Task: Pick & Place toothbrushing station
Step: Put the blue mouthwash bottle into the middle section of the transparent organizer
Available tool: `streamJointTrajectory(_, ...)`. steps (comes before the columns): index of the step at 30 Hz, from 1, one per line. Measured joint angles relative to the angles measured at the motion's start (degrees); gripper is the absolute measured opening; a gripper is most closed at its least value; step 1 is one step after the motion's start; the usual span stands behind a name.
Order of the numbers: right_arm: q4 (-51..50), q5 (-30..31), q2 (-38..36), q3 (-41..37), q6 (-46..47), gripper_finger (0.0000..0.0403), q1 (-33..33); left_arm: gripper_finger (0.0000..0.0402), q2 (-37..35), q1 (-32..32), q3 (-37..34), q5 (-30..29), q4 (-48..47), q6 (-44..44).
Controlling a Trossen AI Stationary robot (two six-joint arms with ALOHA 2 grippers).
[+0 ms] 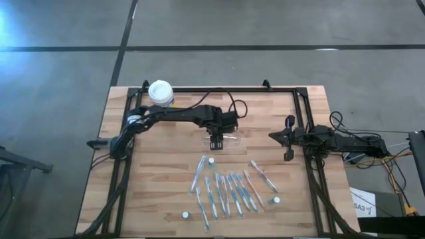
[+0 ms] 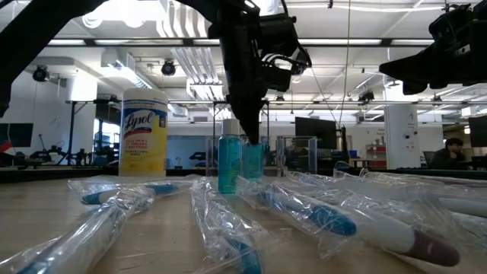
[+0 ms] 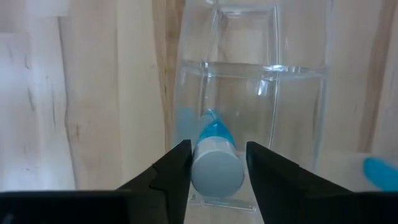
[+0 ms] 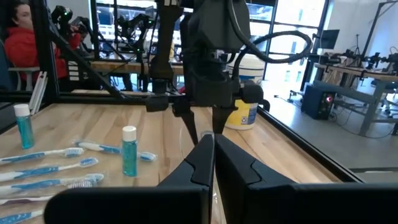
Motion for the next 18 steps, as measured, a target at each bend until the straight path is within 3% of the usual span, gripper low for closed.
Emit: streamJointTrajectory(18,-0.11,0.00,0.00,0.00,-0.22,0.0008,0.02,0.0212,-0.36,-0.14,5.72,0.08,-4.22,0.11)
